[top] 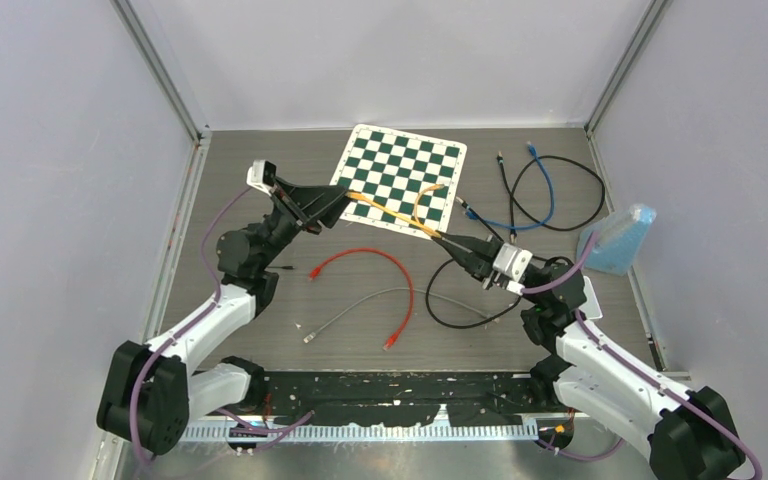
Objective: Insert the plug into the switch port
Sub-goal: Pick up the connector from the center of the board.
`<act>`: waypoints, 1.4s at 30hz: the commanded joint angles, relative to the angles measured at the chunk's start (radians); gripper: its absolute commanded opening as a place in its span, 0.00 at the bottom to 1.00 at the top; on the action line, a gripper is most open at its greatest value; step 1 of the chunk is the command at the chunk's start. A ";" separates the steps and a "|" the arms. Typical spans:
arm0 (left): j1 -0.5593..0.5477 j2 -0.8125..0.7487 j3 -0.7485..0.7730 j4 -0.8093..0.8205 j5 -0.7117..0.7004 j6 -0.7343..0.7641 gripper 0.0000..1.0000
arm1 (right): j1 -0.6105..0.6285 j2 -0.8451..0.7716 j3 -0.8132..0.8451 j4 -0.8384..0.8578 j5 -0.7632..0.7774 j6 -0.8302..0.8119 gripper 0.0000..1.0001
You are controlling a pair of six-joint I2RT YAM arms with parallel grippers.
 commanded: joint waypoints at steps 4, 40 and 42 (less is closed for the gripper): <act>-0.002 0.011 -0.001 0.101 0.000 0.026 0.32 | 0.005 -0.016 -0.023 0.060 0.002 0.039 0.05; 0.002 0.030 0.127 -0.180 0.366 0.770 0.00 | 0.032 0.384 0.661 -0.701 -0.170 0.908 0.63; 0.002 0.024 0.123 -0.187 0.368 0.775 0.00 | 0.038 0.411 0.657 -0.687 -0.182 0.896 0.66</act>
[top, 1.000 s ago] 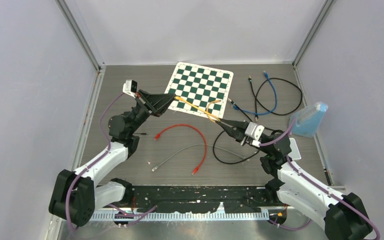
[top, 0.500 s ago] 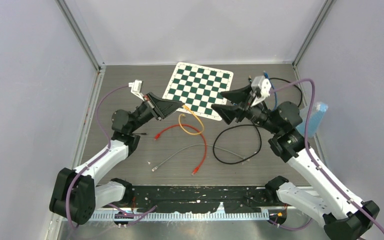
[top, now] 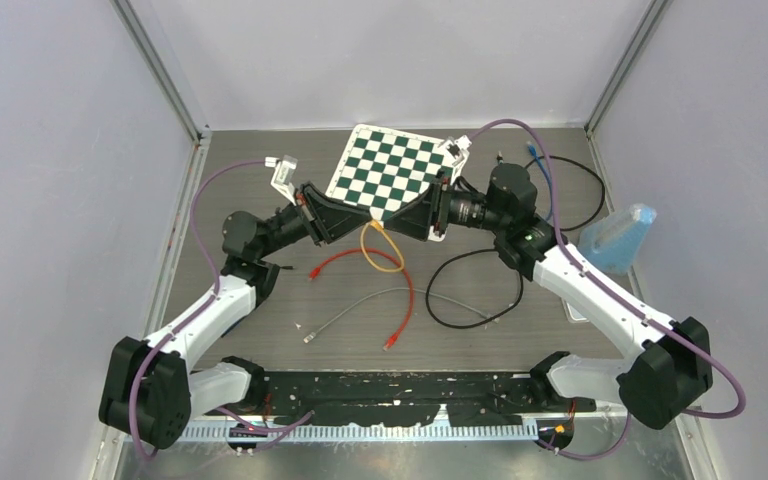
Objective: Insert the plug into the switch port
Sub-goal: Pick up the connector from the center of the board, then move the switch port to the center of the board.
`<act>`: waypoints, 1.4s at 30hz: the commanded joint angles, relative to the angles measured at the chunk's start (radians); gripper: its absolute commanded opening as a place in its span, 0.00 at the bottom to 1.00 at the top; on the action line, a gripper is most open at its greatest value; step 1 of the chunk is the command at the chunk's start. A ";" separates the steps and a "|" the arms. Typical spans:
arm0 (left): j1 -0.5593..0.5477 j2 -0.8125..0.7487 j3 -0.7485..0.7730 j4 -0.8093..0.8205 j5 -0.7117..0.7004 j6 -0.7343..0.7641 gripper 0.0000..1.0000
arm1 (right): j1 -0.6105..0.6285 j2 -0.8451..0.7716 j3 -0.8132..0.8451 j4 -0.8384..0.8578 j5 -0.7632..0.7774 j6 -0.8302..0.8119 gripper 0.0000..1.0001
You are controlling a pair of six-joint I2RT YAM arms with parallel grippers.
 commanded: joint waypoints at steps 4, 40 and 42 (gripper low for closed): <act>0.000 -0.013 0.030 0.016 0.054 0.032 0.00 | 0.040 0.053 0.001 0.152 -0.090 0.012 0.65; 0.246 -0.283 0.227 -1.577 -1.113 0.295 0.99 | 0.076 -0.261 0.188 -0.315 0.293 -0.274 0.05; 0.355 -0.281 0.185 -1.585 -1.126 0.232 0.99 | 0.075 -0.287 0.183 -0.328 0.291 -0.296 0.05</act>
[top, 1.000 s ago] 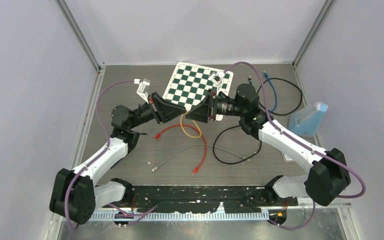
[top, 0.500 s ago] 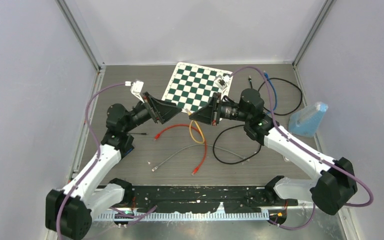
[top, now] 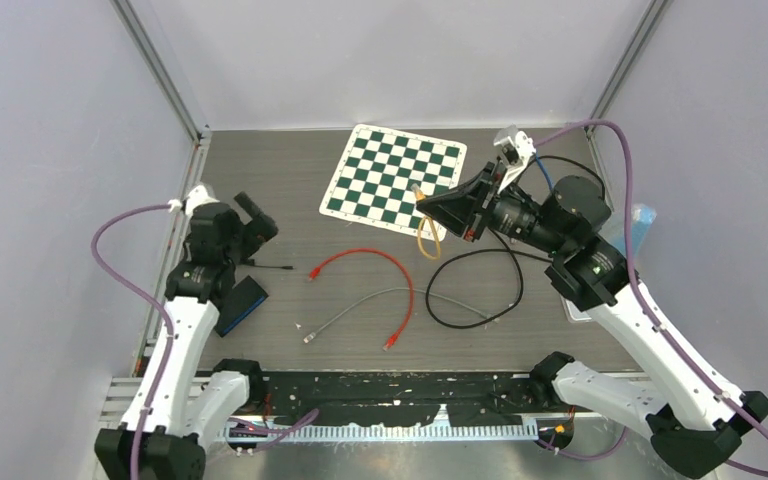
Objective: Insert the plug into the switch port
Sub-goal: Move the switch port to the center of the board.
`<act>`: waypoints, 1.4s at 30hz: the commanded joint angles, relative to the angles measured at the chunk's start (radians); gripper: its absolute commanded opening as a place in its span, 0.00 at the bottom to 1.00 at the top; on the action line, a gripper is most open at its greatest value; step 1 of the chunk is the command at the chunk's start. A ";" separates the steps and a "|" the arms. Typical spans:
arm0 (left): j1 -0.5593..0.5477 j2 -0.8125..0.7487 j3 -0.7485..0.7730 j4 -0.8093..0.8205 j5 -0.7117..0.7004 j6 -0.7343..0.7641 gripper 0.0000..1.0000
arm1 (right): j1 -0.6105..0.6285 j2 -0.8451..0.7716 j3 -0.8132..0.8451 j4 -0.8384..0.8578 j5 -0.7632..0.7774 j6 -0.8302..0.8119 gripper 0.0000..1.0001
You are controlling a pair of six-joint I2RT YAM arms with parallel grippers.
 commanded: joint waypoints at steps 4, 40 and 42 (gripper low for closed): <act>0.385 0.034 -0.130 -0.182 -0.141 -0.177 0.92 | 0.003 -0.088 0.024 -0.107 0.055 -0.122 0.05; 0.654 0.385 -0.218 -0.139 0.002 -0.347 0.93 | 0.003 -0.267 -0.045 -0.234 0.055 -0.177 0.05; 0.648 0.348 -0.246 -0.145 0.025 -0.365 0.90 | 0.002 -0.262 -0.051 -0.225 0.057 -0.173 0.05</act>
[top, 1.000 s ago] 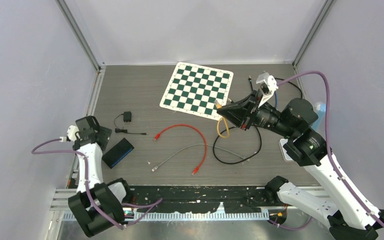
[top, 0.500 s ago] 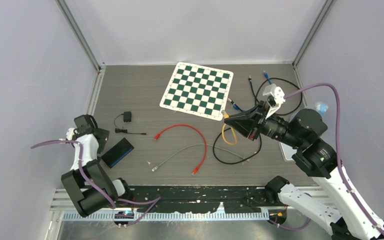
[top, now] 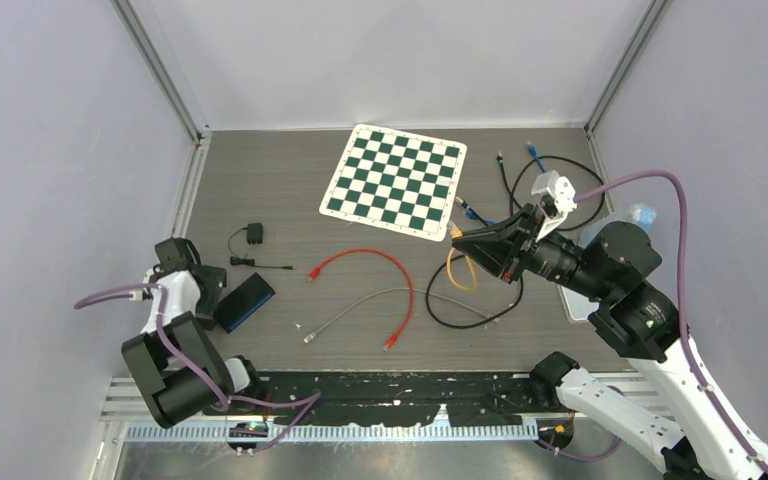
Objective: Insert the plug into the switch port
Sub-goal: Move the switch port to the center of the board.
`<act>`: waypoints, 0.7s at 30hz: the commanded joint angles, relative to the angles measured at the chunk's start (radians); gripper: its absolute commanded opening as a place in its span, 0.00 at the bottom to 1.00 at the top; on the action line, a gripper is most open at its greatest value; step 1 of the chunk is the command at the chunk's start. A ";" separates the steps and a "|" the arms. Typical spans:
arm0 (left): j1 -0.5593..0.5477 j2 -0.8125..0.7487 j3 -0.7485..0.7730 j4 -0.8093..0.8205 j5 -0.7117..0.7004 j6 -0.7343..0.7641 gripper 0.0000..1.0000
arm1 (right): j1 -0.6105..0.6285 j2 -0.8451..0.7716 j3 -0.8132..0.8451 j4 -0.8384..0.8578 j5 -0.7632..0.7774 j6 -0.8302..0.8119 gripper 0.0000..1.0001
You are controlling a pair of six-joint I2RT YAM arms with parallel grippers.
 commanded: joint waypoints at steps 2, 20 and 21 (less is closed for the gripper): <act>-0.025 -0.105 -0.080 -0.039 0.063 -0.080 0.89 | 0.003 0.015 0.009 0.058 0.015 0.005 0.05; -0.288 -0.307 -0.043 -0.355 -0.021 -0.380 0.83 | 0.002 0.104 0.175 -0.087 0.188 -0.079 0.05; -0.287 -0.312 -0.043 -0.347 -0.034 -0.381 0.84 | 0.003 0.106 0.174 -0.087 0.184 -0.076 0.05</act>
